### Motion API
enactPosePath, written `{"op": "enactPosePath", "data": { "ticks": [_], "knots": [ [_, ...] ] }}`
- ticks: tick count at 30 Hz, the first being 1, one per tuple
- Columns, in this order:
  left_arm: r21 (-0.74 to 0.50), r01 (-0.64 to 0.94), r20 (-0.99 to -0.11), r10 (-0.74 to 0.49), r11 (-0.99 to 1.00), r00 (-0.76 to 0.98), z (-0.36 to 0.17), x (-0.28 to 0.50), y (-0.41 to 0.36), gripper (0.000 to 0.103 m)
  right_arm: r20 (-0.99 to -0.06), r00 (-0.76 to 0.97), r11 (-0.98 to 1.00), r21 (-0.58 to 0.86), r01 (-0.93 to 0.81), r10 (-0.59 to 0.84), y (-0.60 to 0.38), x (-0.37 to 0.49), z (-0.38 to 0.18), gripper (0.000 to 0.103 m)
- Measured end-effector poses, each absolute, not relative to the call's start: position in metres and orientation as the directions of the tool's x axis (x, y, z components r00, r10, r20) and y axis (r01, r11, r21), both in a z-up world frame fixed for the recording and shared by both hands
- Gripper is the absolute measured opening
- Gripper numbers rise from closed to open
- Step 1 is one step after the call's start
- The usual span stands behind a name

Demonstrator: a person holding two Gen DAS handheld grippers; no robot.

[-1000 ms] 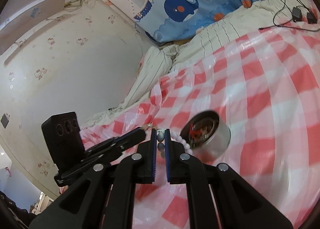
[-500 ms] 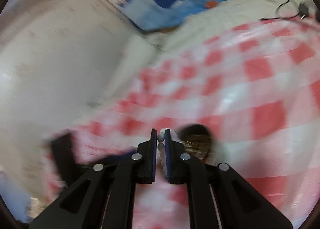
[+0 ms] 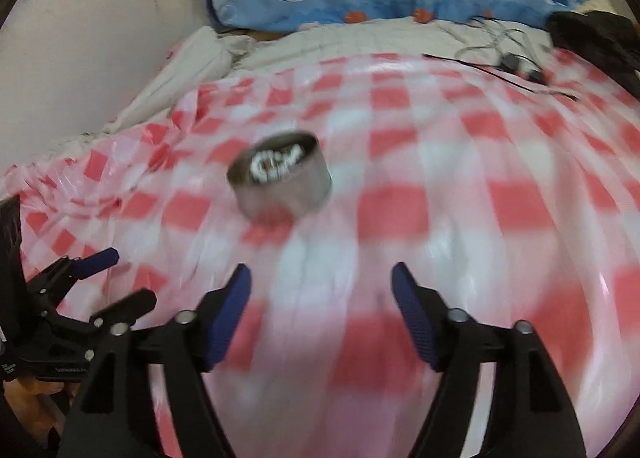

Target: Organize jewelry

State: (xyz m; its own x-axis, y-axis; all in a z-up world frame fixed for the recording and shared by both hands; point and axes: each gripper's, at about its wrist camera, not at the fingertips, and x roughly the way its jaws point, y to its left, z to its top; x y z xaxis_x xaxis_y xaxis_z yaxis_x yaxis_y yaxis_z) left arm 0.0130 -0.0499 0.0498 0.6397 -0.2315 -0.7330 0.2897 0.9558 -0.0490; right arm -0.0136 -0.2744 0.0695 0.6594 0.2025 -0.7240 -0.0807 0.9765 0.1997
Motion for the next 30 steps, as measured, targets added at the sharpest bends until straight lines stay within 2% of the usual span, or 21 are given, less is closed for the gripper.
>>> {"op": "enactPosePath", "data": {
  "ticks": [1,4,8,11,18,23,30],
  "knots": [
    [-0.048,0.287,-0.739,-0.228,0.957,0.634,0.047,0.006,-0.05,0.096,-0.727,0.66,0.979,0.189,-0.07,0.187,-0.272,-0.024,0.068,0.079],
    [-0.049,0.264,-0.764,-0.206,0.963,0.612,0.035,-0.015,-0.05,0.096,-0.746,0.653,0.988,0.148,-0.034,0.134,-0.265,-0.052,0.063,0.08],
    [-0.038,0.236,-0.752,-0.183,0.971,0.634,0.03,-0.029,-0.044,0.096,-0.774,0.624,0.992,0.121,-0.024,0.109,-0.256,-0.075,0.048,0.08],
    [-0.055,0.221,-0.738,-0.189,0.974,0.648,0.027,-0.031,-0.038,0.096,-0.763,0.642,0.997,0.067,-0.033,0.073,-0.249,-0.085,0.035,0.085],
    [-0.029,0.192,-0.719,-0.154,0.981,0.677,0.027,-0.034,-0.039,0.096,-0.771,0.635,0.998,0.054,-0.028,0.06,-0.248,-0.086,0.03,0.096],
    [-0.07,0.169,-0.755,-0.163,0.983,0.636,0.021,-0.024,-0.033,0.096,-0.748,0.663,1.0,-0.005,0.005,-0.007,-0.243,-0.096,0.032,0.096],
    [-0.049,0.15,-0.77,-0.134,0.987,0.624,0.02,-0.027,-0.035,0.096,-0.756,0.654,0.999,0.051,0.008,0.033,-0.25,-0.1,0.03,0.096]
  ]
}}
